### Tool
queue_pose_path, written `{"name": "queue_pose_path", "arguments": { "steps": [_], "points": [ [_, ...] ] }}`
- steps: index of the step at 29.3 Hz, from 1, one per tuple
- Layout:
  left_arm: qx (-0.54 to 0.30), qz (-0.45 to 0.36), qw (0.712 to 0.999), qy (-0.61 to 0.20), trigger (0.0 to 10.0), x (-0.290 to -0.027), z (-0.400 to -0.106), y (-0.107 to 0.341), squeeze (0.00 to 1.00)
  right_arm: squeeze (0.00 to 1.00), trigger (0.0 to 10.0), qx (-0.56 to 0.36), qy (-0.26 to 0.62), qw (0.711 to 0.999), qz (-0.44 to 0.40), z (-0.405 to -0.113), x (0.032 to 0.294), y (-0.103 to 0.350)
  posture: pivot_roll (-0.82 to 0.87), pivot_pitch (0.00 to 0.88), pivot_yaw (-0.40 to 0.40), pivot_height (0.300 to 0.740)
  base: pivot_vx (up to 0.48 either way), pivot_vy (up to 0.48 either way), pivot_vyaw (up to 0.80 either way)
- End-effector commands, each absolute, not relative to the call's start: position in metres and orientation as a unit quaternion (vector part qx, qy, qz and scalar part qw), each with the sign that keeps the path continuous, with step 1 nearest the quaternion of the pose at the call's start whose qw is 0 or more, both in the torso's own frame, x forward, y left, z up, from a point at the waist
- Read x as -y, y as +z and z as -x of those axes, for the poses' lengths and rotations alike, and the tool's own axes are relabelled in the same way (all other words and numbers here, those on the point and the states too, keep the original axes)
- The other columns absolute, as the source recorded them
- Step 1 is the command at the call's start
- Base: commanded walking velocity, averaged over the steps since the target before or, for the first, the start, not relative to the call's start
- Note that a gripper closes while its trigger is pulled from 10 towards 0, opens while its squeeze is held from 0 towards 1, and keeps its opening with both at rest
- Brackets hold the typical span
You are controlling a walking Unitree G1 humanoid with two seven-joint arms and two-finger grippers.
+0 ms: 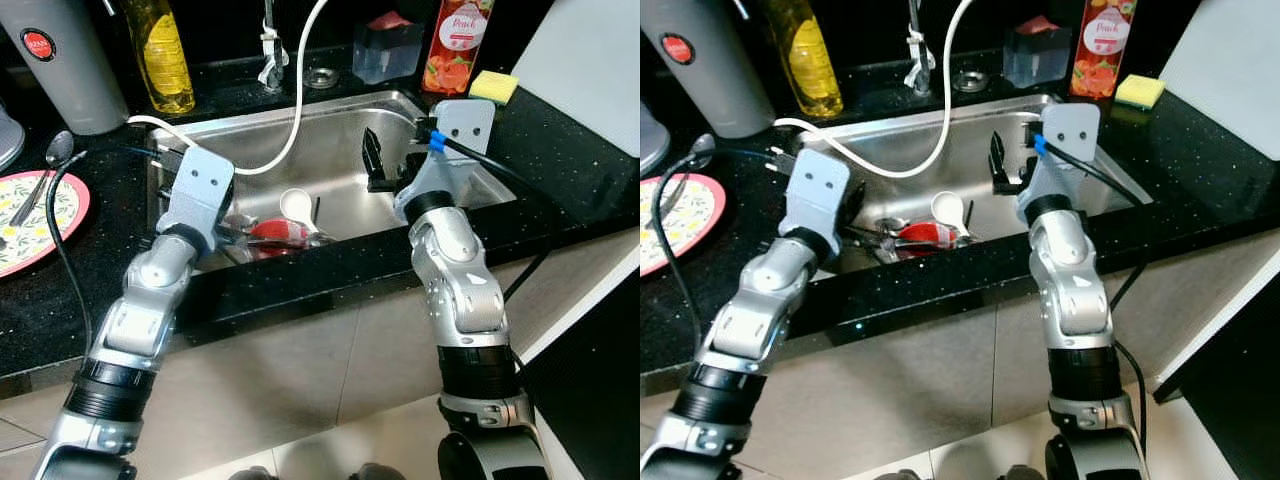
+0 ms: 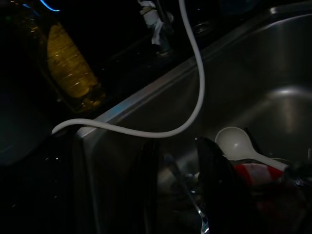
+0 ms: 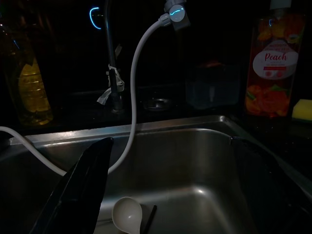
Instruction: Kitchen organization
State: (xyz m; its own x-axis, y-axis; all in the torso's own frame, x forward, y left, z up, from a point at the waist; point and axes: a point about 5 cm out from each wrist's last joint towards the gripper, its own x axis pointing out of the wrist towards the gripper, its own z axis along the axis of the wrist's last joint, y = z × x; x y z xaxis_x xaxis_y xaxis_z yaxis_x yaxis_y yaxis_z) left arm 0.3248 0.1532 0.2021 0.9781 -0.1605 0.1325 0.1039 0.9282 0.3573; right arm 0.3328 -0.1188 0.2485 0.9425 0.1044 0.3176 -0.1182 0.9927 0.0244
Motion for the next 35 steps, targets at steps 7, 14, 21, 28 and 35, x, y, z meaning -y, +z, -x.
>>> {"name": "queue_pose_path", "arguments": {
  "steps": [7,14,21,28,35],
  "points": [
    [0.101,-0.185,0.976,-0.05,10.0,-0.139,-0.321,0.203,0.0,0.0,10.0,0.162,0.061,0.985,-0.023,-0.335,0.117,0.248,-0.02,0.0,0.006,0.74,0.0,0.0,0.0],
    [0.104,-0.139,0.979,-0.108,10.0,-0.096,-0.302,0.183,0.0,0.0,10.0,0.148,0.048,0.988,0.014,-0.331,0.125,0.231,-0.02,0.0,0.004,0.74,0.0,0.0,0.0],
    [0.093,-0.071,0.983,-0.138,10.0,-0.083,-0.295,0.169,0.0,0.0,10.0,0.106,-0.025,0.992,0.057,-0.321,0.17,0.201,-0.04,0.0,0.014,0.74,0.0,0.0,0.0],
    [0.088,-0.065,0.989,-0.102,10.0,-0.097,-0.3,0.165,0.0,0.0,10.0,0.11,-0.042,0.991,0.071,-0.321,0.183,0.204,-0.04,0.0,0.024,0.74,0.0,0.0,0.0],
    [0.082,-0.081,0.99,-0.086,10.0,-0.101,-0.297,0.158,0.0,0.0,10.0,0.119,-0.045,0.989,0.07,-0.322,0.181,0.207,-0.04,0.0,0.034,0.74,0.0,0.0,0.0]
  ]
}}
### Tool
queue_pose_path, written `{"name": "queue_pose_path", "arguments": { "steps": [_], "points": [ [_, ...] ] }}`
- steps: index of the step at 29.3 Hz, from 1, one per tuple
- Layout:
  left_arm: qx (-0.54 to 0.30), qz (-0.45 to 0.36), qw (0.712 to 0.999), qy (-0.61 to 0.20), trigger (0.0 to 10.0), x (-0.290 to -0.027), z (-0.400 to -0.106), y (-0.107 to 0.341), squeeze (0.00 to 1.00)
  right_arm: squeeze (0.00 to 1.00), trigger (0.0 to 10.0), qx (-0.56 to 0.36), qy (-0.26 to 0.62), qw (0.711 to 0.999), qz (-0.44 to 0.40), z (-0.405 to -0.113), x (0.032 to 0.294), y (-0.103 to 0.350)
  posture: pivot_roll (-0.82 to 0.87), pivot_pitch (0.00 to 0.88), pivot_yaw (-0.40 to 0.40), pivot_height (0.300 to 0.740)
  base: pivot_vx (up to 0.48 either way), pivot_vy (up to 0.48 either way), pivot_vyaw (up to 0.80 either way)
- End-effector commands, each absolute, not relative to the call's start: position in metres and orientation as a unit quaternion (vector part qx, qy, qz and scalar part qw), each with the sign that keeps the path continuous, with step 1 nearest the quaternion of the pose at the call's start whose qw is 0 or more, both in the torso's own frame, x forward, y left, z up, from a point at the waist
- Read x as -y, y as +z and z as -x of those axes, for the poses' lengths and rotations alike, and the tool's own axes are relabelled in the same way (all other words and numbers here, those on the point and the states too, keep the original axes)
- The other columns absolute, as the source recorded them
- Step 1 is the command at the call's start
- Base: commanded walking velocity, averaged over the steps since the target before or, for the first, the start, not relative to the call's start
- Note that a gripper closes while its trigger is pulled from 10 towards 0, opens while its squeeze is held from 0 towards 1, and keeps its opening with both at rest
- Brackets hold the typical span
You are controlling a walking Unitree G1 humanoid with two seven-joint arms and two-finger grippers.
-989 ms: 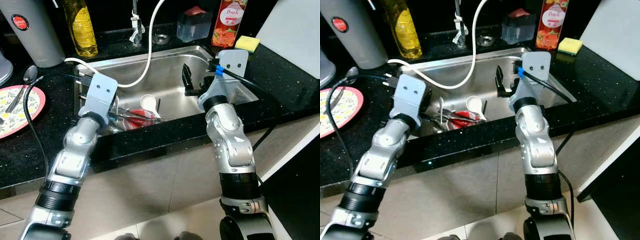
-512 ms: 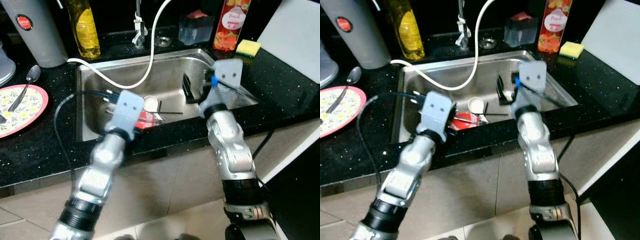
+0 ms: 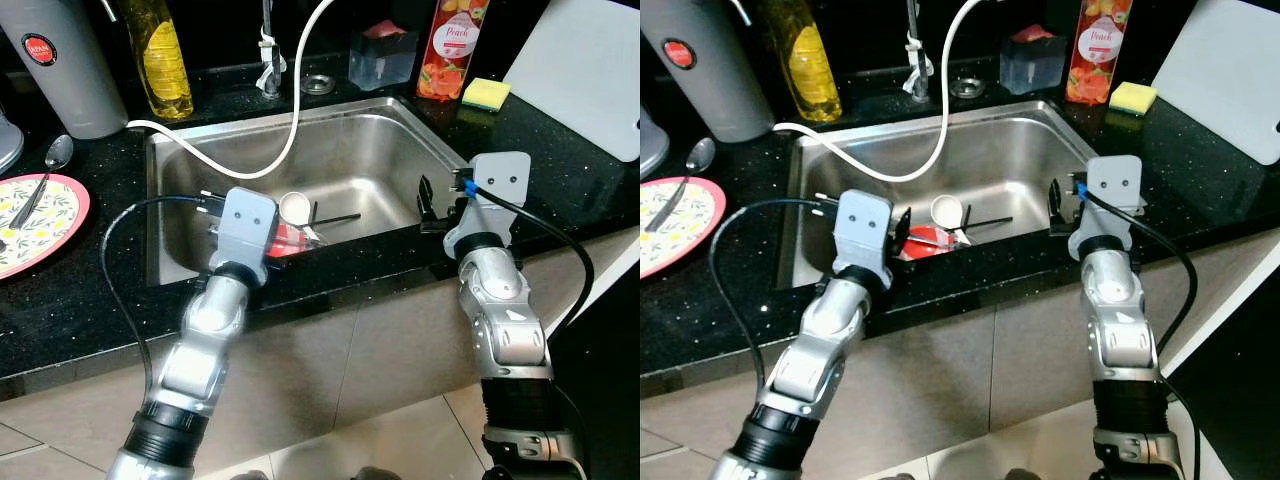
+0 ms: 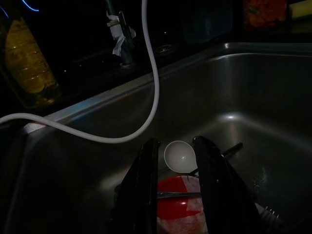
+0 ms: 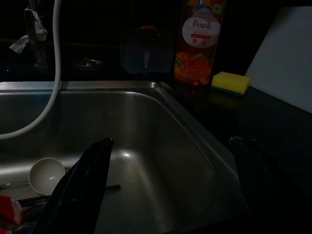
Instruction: Kitchen organization
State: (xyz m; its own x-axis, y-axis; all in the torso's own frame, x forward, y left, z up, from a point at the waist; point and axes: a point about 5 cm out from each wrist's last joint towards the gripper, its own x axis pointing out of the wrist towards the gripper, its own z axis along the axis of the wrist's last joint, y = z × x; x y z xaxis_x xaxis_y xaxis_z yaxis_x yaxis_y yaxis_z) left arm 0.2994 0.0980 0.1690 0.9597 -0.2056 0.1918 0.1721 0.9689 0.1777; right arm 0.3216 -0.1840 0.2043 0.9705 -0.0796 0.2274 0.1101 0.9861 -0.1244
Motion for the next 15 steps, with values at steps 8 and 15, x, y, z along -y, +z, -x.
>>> {"name": "queue_pose_path", "arguments": {
  "steps": [8,15],
  "points": [
    [0.088,-0.067,0.99,-0.082,10.0,-0.103,-0.299,0.159,0.0,0.0,10.0,0.136,-0.023,0.989,0.061,-0.323,0.166,0.215,-0.03,0.0,0.037,0.74,0.0,0.0,0.0],
    [0.093,-0.061,0.99,-0.085,10.0,-0.1,-0.3,0.163,0.0,0.0,10.0,0.142,-0.028,0.987,0.063,-0.323,0.17,0.218,-0.03,0.0,0.044,0.74,0.0,0.0,0.0]
  ]
}}
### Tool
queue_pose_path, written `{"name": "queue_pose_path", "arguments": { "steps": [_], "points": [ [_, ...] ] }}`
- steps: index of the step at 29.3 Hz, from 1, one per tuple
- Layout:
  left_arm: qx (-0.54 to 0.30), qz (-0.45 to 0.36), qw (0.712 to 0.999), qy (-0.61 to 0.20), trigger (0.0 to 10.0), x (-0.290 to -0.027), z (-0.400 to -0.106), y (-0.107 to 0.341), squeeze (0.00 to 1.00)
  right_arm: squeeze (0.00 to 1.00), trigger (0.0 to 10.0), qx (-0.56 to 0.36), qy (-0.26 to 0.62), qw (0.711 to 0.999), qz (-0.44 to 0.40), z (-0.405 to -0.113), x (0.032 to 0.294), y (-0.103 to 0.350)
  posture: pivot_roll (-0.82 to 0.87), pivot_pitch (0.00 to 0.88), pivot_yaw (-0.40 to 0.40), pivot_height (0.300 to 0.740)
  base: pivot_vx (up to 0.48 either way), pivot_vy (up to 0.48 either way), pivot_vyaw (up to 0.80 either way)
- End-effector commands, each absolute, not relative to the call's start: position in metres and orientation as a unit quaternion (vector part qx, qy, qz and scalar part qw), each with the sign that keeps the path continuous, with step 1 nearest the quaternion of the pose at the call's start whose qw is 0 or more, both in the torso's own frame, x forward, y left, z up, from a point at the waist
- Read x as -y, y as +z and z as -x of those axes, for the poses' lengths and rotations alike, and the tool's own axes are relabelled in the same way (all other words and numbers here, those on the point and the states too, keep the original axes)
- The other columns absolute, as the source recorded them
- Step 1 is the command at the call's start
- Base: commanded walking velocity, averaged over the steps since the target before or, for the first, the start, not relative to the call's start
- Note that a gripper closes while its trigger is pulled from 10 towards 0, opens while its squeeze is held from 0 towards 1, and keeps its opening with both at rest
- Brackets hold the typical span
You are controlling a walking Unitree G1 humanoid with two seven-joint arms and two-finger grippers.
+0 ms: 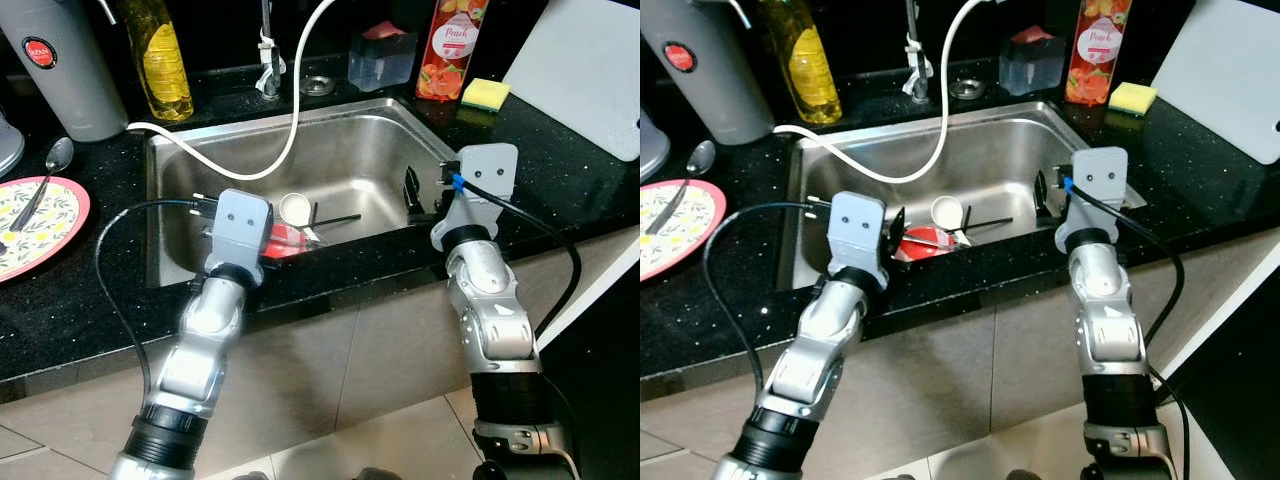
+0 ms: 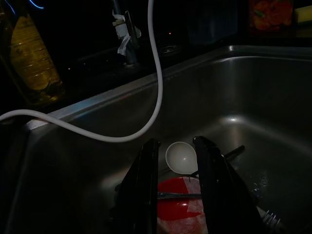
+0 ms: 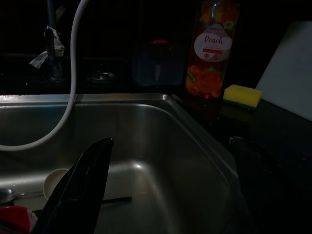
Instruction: Kitchen organization
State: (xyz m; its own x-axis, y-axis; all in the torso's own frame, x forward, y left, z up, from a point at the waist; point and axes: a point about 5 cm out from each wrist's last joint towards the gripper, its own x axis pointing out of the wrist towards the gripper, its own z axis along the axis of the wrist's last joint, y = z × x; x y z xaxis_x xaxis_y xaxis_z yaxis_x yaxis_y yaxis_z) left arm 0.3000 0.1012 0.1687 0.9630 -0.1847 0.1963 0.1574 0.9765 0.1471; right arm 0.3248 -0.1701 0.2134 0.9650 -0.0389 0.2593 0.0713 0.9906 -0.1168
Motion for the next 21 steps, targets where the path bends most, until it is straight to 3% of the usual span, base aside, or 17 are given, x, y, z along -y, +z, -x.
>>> {"name": "queue_pose_path", "arguments": {
  "steps": [1,11,12,13,16,21],
  "points": [
    [0.093,-0.061,0.99,-0.085,10.0,-0.1,-0.3,0.163,0.0,0.0,10.0,0.142,-0.028,0.987,0.063,-0.323,0.17,0.218,-0.03,0.0,0.044,0.74,0.0,0.0,0.0],
    [0.111,-0.069,0.986,-0.1,10.0,-0.095,-0.297,0.171,0.0,0.0,10.0,0.142,-0.024,0.988,0.061,-0.323,0.166,0.217,-0.04,0.0,0.046,0.74,0.0,0.0,0.0],
    [0.17,-0.101,0.965,-0.171,10.0,-0.077,-0.291,0.195,0.0,0.0,10.0,0.145,-0.024,0.987,0.062,-0.325,0.167,0.219,-0.03,0.0,0.044,0.74,0.0,0.0,0.0],
    [0.17,-0.101,0.965,-0.171,10.0,-0.077,-0.291,0.195,0.0,0.0,10.0,0.145,-0.024,0.987,0.062,-0.325,0.167,0.219,-0.03,0.0,0.044,0.74,0.0,0.0,0.0],
    [0.226,-0.138,0.926,-0.267,10.0,-0.051,-0.274,0.217,0.0,0.0,10.0,0.147,-0.026,0.987,0.062,-0.325,0.169,0.221,-0.03,0.0,0.044,0.74,0.0,0.0,0.0],
    [0.243,-0.157,0.919,-0.268,10.0,-0.046,-0.271,0.222,0.0,0.0,10.0,0.143,-0.028,0.988,0.061,-0.324,0.169,0.218,-0.03,0.0,0.046,0.74,0.0,0.0,0.0]
  ]
}}
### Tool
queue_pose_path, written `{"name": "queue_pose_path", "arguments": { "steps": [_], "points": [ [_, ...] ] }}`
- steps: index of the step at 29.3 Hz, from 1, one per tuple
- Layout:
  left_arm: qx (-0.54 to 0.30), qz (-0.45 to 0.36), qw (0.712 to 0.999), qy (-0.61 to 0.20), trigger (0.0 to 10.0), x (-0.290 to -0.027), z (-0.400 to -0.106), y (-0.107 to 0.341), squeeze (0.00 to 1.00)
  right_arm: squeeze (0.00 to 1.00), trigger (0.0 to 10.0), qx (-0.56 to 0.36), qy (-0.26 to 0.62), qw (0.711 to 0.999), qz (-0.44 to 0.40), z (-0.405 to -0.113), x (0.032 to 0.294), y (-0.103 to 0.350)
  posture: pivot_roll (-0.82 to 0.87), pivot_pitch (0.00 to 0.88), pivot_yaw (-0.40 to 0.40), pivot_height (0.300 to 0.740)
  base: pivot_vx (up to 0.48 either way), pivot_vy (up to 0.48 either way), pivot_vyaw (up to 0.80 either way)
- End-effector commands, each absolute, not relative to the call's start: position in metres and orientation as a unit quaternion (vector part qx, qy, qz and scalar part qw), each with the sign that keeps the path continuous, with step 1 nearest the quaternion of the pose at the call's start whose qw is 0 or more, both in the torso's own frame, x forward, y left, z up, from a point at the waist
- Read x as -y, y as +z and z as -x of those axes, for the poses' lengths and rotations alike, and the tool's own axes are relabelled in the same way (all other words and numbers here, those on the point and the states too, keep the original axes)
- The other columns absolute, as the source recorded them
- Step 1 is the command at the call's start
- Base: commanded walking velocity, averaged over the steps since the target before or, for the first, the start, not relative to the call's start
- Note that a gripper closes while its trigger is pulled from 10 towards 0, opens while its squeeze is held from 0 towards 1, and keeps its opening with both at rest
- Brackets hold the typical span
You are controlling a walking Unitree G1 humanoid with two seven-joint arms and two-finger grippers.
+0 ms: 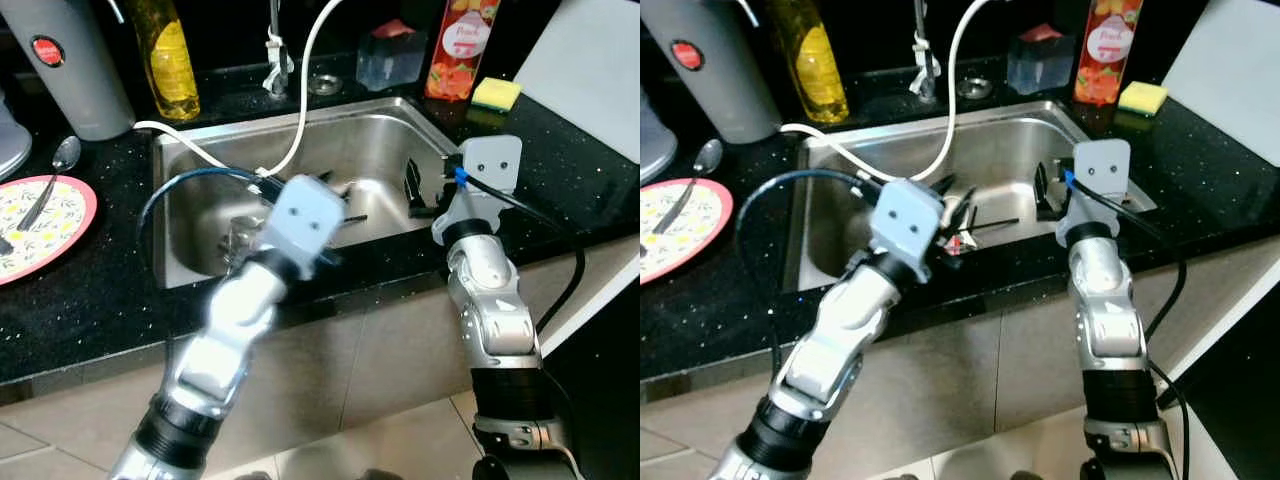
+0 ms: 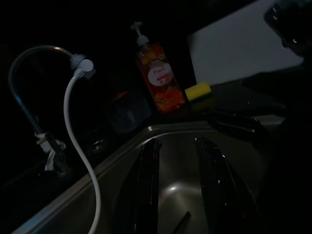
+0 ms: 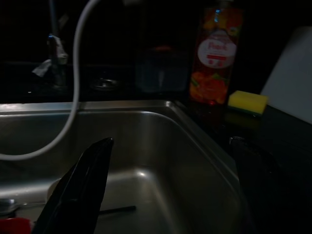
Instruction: Kitchen organization
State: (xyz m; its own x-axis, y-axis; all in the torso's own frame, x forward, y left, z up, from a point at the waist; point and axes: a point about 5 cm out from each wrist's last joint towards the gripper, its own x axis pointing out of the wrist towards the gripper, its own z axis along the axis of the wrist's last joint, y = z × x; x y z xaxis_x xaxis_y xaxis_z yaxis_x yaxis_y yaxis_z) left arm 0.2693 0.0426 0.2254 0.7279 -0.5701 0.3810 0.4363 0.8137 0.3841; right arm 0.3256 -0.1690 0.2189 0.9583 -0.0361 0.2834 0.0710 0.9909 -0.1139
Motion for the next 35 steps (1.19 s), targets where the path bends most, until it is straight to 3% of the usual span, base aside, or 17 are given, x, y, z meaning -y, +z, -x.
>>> {"name": "queue_pose_path", "arguments": {
  "steps": [1,7,9,11,12,14,16,25,29,35],
  "points": [
    [0.248,-0.164,0.918,-0.261,10.0,-0.047,-0.272,0.223,0.0,0.0,10.0,0.143,-0.028,0.988,0.061,-0.324,0.168,0.218,-0.03,0.0,0.046,0.74,0.0,0.0,0.0],
    [0.277,-0.191,0.897,-0.288,10.0,-0.039,-0.268,0.232,0.0,0.0,10.0,0.142,-0.023,0.988,0.058,-0.324,0.165,0.217,-0.01,0.0,0.034,0.74,0.0,0.0,0.0],
    [0.272,-0.219,0.905,-0.242,10.0,-0.062,-0.285,0.239,0.0,0.0,10.0,0.141,-0.021,0.988,0.058,-0.324,0.164,0.217,-0.02,0.0,0.038,0.74,0.0,0.0,0.0],
    [0.251,-0.278,0.921,-0.104,10.0,-0.109,-0.315,0.248,0.0,0.0,10.0,0.142,-0.023,0.988,0.058,-0.325,0.166,0.218,-0.03,0.0,0.038,0.74,0.0,0.0,0.0],
    [0.251,-0.278,0.921,-0.104,10.0,-0.109,-0.315,0.248,0.0,0.0,10.0,0.142,-0.023,0.988,0.058,-0.325,0.166,0.218,-0.03,0.0,0.038,0.74,0.0,0.0,0.0],
    [0.245,-0.317,0.916,-0.014,10.0,-0.139,-0.328,0.255,0.0,0.0,10.0,0.142,-0.025,0.988,0.058,-0.325,0.167,0.218,-0.02,0.0,0.037,0.74,0.0,0.0,0.0],
    [0.248,-0.339,0.907,-0.006,10.0,-0.147,-0.33,0.259,0.0,0.0,10.0,0.139,-0.024,0.988,0.057,-0.325,0.167,0.216,-0.03,0.0,0.036,0.74,0.0,0.0,0.0],
    [0.241,-0.359,0.901,-0.025,10.0,-0.131,-0.327,0.248,0.0,0.0,10.0,0.14,-0.018,0.988,0.057,-0.325,0.165,0.217,-0.03,0.0,0.028,0.74,0.0,0.0,0.0],
    [0.297,-0.372,0.875,-0.091,10.0,-0.096,-0.314,0.253,0.0,0.0,10.0,0.138,-0.017,0.989,0.058,-0.326,0.165,0.217,-0.02,0.0,0.026,0.74,0.0,0.0,0.0],
    [0.344,-0.34,0.862,-0.153,10.0,-0.063,-0.295,0.256,0.0,0.0,10.0,0.138,-0.015,0.989,0.056,-0.326,0.162,0.216,-0.02,0.0,0.026,0.74,0.0,0.0,0.0]
  ]
}}
